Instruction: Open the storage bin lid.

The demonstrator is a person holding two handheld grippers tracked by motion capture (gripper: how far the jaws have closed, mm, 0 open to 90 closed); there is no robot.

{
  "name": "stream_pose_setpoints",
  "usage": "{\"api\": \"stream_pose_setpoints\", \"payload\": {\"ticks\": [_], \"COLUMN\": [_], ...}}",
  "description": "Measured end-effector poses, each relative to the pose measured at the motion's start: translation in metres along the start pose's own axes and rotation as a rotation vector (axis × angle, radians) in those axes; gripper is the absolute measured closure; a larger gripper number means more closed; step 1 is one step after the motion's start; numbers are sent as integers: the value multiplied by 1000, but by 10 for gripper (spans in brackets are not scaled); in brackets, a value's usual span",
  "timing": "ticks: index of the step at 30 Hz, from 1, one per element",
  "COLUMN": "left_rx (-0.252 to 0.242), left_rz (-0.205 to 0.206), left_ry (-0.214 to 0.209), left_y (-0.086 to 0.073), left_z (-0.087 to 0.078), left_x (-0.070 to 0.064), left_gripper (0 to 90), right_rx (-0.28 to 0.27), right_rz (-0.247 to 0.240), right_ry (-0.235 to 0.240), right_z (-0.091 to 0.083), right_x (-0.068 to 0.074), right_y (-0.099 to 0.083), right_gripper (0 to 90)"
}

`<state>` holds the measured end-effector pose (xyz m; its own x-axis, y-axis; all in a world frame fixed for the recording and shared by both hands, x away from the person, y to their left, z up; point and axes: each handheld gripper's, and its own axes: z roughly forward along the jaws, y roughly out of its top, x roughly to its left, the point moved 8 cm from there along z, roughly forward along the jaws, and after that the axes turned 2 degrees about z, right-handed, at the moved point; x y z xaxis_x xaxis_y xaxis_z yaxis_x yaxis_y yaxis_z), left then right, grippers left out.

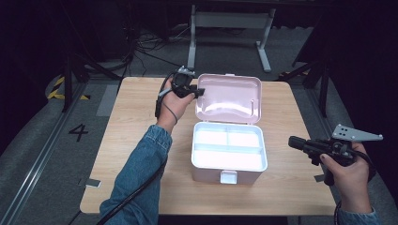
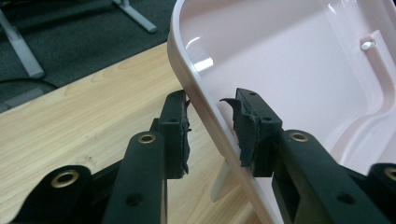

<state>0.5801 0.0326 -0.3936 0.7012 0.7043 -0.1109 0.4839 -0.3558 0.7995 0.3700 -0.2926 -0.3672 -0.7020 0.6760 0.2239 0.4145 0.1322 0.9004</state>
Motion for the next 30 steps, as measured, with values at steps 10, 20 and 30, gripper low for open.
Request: {"api": "stream_pose_setpoints", "payload": {"ticks": [10,20,30], "left_rx": [76,87,0], "left_rz": [-14,-22,58], "left_ry": [8,-20,-34], "left_y": [-17,-26,-9], "left_z": [15,21,-17], "left_x": [9,9,-9], "left_gripper": [661,678,622], "right_rx": [0,8,8], "right_rz": [7,19,15], "right_ry": [-4,-2,-1], "right_z": [0,0,1], "right_x": [-6,-8,-8], "right_y": [-2,-4,-2], "right_gripper": [844,839,837]}}
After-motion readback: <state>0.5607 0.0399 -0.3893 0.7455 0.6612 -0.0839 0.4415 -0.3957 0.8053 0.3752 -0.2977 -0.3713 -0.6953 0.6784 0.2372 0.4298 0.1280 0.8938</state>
